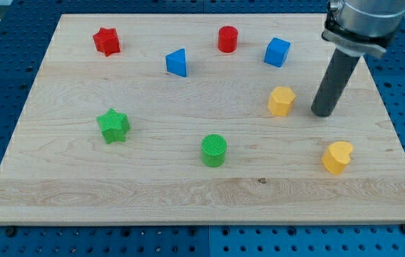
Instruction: Move the yellow heart towards the bottom right of the board
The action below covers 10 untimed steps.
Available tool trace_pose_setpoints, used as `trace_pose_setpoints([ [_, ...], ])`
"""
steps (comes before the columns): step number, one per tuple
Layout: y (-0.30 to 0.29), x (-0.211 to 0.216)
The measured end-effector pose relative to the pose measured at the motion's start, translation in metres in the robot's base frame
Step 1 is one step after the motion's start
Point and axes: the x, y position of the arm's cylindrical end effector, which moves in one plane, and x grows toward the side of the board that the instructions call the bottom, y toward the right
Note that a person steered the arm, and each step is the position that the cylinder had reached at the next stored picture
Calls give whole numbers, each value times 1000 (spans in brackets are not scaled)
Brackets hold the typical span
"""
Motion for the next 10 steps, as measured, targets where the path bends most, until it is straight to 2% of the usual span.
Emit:
trace_pose_setpoints([
  [1, -39, 10],
  [2, -54, 36],
  [3, -54, 59],
  [5, -47, 71],
  [10, -30, 81],
])
